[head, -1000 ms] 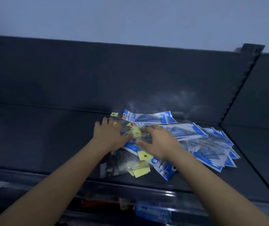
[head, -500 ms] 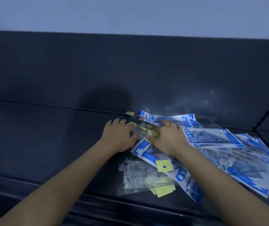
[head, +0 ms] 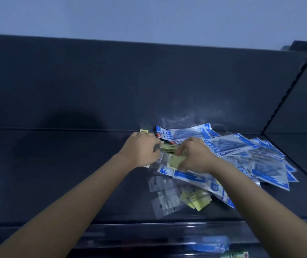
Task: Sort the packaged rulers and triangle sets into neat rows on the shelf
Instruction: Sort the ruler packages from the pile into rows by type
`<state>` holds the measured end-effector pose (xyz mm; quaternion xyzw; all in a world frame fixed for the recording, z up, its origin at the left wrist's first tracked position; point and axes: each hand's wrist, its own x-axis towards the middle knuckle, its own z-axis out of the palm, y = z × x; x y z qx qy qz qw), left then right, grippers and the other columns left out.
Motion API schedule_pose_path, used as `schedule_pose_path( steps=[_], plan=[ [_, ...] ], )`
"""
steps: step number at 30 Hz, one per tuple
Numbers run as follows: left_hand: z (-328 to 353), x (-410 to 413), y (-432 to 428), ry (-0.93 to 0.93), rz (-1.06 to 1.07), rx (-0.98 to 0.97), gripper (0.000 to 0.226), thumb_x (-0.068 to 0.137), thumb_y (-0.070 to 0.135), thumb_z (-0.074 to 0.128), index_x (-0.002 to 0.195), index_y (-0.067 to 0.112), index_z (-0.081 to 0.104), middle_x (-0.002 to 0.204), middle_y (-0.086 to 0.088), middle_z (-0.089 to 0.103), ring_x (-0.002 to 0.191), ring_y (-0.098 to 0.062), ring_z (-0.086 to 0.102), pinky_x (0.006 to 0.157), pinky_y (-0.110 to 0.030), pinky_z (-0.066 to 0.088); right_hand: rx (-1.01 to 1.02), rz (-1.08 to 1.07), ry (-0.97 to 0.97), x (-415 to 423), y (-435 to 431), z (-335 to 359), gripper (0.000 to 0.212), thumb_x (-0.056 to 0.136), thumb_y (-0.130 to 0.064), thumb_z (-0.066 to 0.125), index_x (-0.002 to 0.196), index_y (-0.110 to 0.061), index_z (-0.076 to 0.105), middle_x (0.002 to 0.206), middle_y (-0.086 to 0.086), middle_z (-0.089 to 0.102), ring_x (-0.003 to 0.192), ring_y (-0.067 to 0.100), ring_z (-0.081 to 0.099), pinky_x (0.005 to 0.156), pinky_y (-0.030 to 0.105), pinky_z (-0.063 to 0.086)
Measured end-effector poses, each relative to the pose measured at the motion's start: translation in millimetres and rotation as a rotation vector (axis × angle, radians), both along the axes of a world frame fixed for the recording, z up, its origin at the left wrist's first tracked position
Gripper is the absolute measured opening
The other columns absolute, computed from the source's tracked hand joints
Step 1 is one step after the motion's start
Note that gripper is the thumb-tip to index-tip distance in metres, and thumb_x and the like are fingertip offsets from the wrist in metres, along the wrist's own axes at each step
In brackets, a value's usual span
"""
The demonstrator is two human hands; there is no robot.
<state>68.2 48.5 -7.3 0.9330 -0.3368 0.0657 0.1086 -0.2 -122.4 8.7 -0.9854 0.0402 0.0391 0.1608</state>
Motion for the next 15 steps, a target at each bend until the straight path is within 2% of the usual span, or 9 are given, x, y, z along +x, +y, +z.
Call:
schedule_pose_path(
  steps=[3, 6, 8, 11, 13, 15],
  plan=[
    [5, -3, -3, 0.14, -0.129, -0.069, 0.032, 0.088, 0.026, 0.054, 0.117, 0.024, 0.067, 0.111, 0.006, 0.064, 0.109, -0.015, 0.055, 0.091, -0.027, 0.039, 0.07, 0.026, -0.014, -11, -7, 5, 0.026, 0.072, -0.013, 0.072, 0.087, -0.026, 0.055, 0.103, -0.002, 0.052, 0.096, 0.016, 0.049, 0.078, 0.027, 0.041],
    [5, -7, -9, 0.184, -0.21, -0.095, 0.027, 0.089, 0.03, 0.059, 0.113, 0.024, 0.069, 0.109, 0.006, 0.064, 0.106, -0.013, 0.055, 0.093, -0.033, 0.043, 0.092, 0.027, -0.037, -19, -14, 8, 0.023, 0.073, -0.009, 0.07, 0.085, -0.022, 0.056, 0.091, -0.005, 0.058, 0.084, 0.015, 0.055, 0.068, 0.025, 0.043],
    [5, -8, -12, 0.214, -0.219, -0.15, 0.016, 0.087, 0.031, 0.063, 0.099, 0.024, 0.072, 0.098, 0.01, 0.062, 0.097, -0.01, 0.056, 0.089, -0.034, 0.046, 0.129, 0.033, -0.032, -22, -21, 13, 0.02, 0.074, -0.011, 0.071, 0.086, -0.02, 0.058, 0.089, -0.003, 0.06, 0.082, 0.014, 0.056, 0.067, 0.025, 0.044],
    [9, -12, -14, 0.301, -0.201, -0.255, 0.009, 0.085, 0.027, 0.067, 0.082, 0.02, 0.072, 0.078, 0.015, 0.059, 0.076, 0.0, 0.055, 0.073, -0.024, 0.047, 0.173, 0.055, -0.021, -24, -36, 20, 0.016, 0.076, -0.012, 0.073, 0.089, -0.015, 0.065, 0.09, 0.003, 0.065, 0.08, 0.016, 0.059, 0.072, 0.029, 0.049],
    [14, -14, -16, 0.332, -0.174, -0.238, 0.011, 0.086, 0.026, 0.069, 0.081, 0.016, 0.07, 0.073, 0.015, 0.057, 0.069, 0.003, 0.053, 0.065, -0.016, 0.041, 0.173, 0.084, -0.018, -26, -48, 22, 0.01, 0.079, -0.013, 0.072, 0.087, -0.015, 0.066, 0.085, 0.001, 0.065, 0.077, 0.014, 0.057, 0.068, 0.025, 0.047],
    [19, -16, -15, 0.344, -0.108, -0.119, 0.012, 0.085, 0.028, 0.069, 0.088, 0.016, 0.069, 0.076, 0.014, 0.057, 0.074, -0.001, 0.054, 0.066, -0.018, 0.039, 0.164, 0.097, -0.006, -27, -60, 24, 0.005, 0.081, -0.015, 0.069, 0.083, -0.018, 0.065, 0.082, -0.004, 0.063, 0.078, 0.014, 0.058, 0.067, 0.023, 0.045]
  ],
)
